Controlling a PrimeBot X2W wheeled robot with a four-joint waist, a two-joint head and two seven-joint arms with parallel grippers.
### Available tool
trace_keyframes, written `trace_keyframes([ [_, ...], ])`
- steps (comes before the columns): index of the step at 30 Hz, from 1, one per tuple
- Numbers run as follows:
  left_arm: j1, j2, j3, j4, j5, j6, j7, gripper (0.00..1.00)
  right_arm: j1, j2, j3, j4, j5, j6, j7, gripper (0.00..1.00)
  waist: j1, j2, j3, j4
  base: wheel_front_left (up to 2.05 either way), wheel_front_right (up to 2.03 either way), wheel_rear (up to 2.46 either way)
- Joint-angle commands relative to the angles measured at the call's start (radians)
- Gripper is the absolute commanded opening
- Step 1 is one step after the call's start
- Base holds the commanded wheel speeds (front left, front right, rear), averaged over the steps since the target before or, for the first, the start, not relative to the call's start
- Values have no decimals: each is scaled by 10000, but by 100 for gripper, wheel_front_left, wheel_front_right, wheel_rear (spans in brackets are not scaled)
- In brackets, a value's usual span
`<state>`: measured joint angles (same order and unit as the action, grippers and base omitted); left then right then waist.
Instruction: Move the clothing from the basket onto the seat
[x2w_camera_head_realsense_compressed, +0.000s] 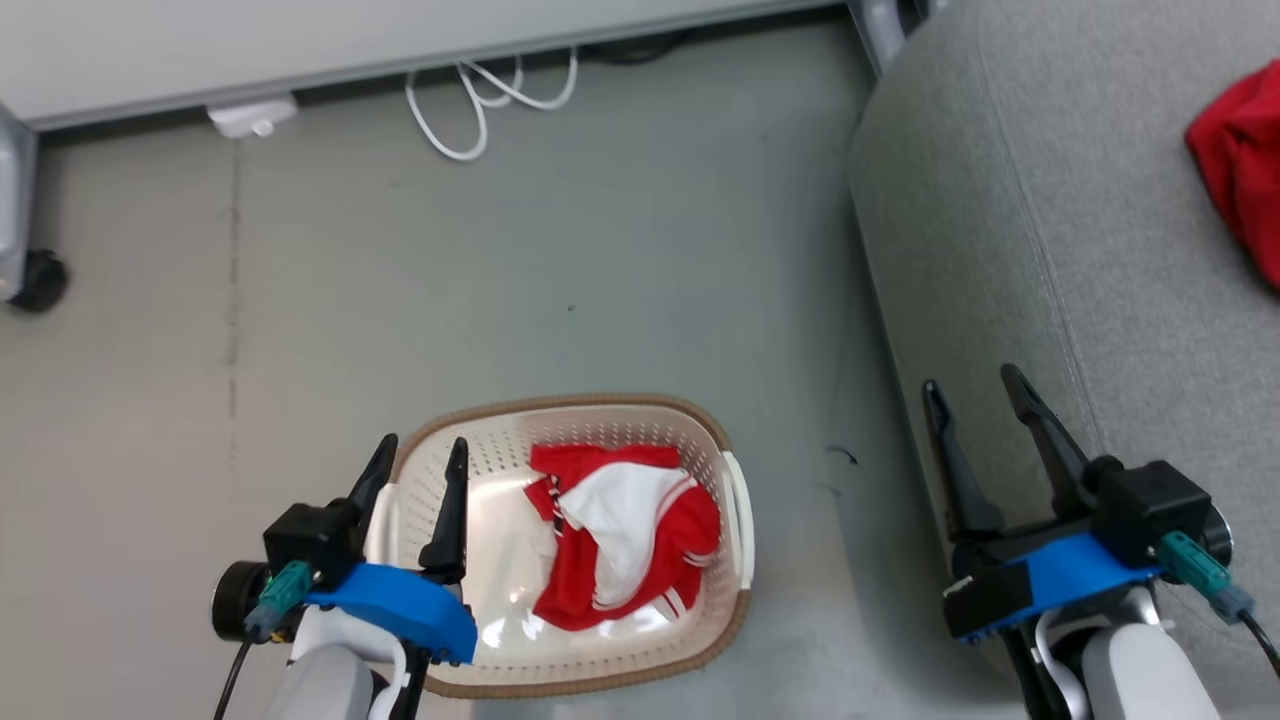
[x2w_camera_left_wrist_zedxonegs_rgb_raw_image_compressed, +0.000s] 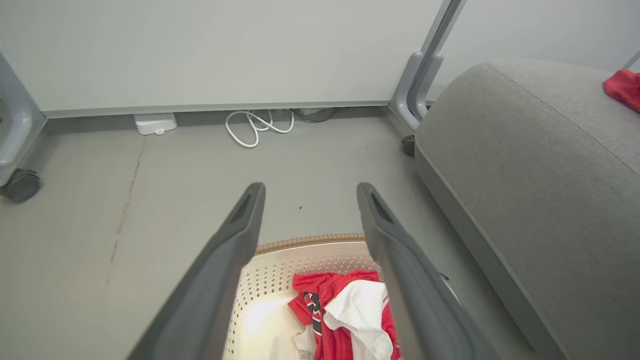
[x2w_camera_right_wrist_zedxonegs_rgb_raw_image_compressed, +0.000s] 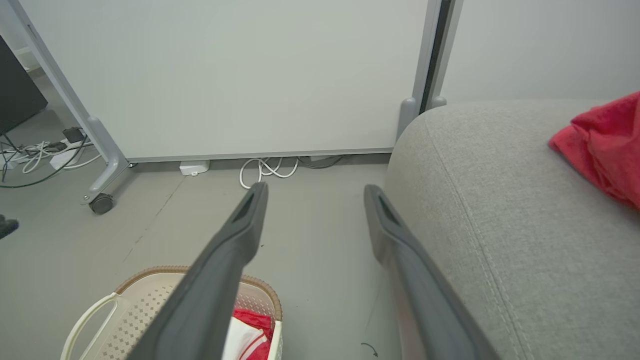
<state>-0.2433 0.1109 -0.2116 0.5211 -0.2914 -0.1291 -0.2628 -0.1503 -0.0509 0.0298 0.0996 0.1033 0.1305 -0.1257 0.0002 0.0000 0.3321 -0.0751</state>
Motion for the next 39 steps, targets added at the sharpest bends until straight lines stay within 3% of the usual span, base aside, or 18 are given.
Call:
trace_keyframes([
  [1, -424, 116, -252, 270, -135, -17, -29, 100, -269, 8, 143, 17, 85, 5, -131, 100, -2, 0, 809, -664, 0, 0, 0],
  [9, -1586, 288, -1618, 2091, -1007, -18, 74, 100, -744, 7, 726, 278, 371, 5, -466, 100, -2, 0, 2015, -1447, 0, 0, 0],
  [20, -2825, 547, -3055, 4039, -2175, -18, 1081, 100, -1329, 8, 1325, 555, 654, 5, -885, 100, -2, 0, 3175, -2058, 0, 0, 0],
  [39, -4519, 274, -3928, 5910, -3386, -18, 2099, 100, -1896, 8, 1782, 799, 1000, 5, -1250, 100, -2, 0, 4487, -2290, 0, 0, 0],
])
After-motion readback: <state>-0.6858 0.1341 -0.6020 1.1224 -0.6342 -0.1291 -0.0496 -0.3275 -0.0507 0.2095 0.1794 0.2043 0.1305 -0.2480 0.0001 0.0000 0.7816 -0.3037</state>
